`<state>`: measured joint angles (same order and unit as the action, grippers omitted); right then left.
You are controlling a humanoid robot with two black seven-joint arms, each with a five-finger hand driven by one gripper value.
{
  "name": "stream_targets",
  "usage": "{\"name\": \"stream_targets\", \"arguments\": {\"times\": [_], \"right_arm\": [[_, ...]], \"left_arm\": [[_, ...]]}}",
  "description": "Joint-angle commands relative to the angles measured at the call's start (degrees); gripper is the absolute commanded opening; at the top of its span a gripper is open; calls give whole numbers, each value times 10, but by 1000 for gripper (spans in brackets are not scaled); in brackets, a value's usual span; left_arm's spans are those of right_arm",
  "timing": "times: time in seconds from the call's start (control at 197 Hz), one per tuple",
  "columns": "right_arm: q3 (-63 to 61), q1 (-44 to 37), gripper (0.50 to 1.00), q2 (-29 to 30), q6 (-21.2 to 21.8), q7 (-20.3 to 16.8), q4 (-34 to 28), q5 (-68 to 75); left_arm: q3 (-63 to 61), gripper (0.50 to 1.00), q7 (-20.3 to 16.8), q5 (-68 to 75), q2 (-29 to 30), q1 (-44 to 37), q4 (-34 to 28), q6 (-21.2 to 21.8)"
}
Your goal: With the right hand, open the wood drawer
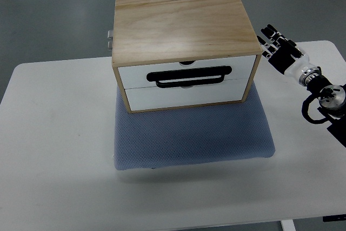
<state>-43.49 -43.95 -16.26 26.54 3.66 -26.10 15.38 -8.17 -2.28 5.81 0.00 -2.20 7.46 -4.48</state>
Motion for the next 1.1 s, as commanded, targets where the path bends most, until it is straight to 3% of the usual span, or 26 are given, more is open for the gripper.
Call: {"name": "stream_targets", "arguments": {"times": [0.0,0.412,0.564,0.757,1.093], "right_arm": [[-1,0,944,0,0,0,0,0],[5,1,944,0,18,-1,-2,2],[2,1,944,-3,5,-1,-2,2],[3,-2,944,-34,-42,-1,-2,-3],[10,-4,942,-117,6,-1,-4,-37]], "left_arm": [[-2,1000,0,0,0,0,0,0],[-3,1000,0,-1,0,0,-7,3],[-1,1000,0,0,0,1,-8,3],[0,1000,0,0,0,1,-5,3],[-1,1000,0,0,0,1,-6,3]]}}
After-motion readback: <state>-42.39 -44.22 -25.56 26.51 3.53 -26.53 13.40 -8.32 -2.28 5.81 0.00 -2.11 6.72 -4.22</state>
